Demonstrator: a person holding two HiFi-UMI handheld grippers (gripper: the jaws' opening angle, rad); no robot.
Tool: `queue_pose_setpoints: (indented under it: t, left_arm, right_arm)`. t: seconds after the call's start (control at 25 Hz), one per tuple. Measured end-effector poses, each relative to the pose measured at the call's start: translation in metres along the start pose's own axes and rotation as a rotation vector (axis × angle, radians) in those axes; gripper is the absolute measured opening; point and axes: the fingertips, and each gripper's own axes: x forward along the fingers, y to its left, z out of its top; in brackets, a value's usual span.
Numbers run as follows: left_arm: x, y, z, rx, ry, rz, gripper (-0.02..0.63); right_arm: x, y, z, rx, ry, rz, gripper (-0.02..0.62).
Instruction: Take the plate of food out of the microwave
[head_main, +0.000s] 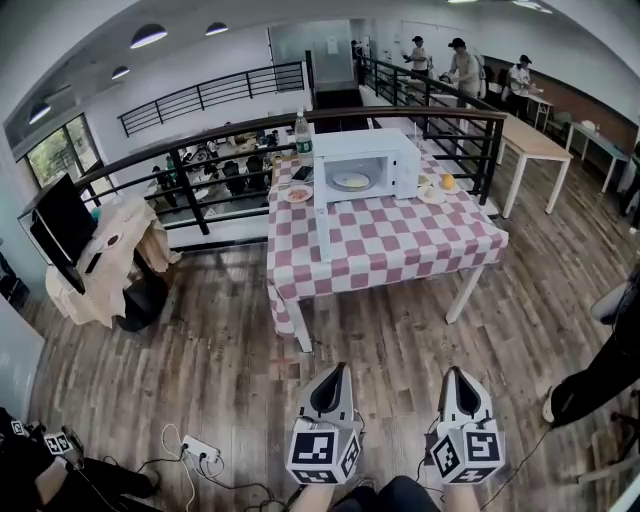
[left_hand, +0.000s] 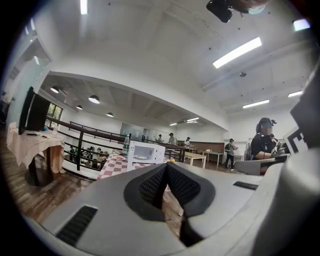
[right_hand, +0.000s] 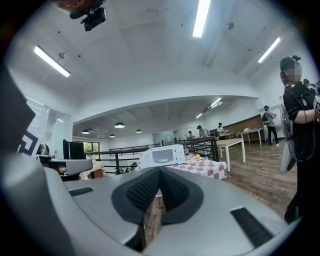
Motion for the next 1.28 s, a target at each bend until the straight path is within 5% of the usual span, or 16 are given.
queue_pose_setpoints:
  t: [0.44,1.28]
  left_arm:
    - [0.065,0.016,-0.013,-0.027,0.029,0.016,0.02]
    - [0.274,0.031,0.011,-0.016,0.008,0.119,0.02]
  right_arm:
    - [0.07,-0.02,0.001,-0.023,0.024,0.019,-0.009]
    - [0.282,-0.097,0.041,-0.013,0.031,0.15,-0.009]
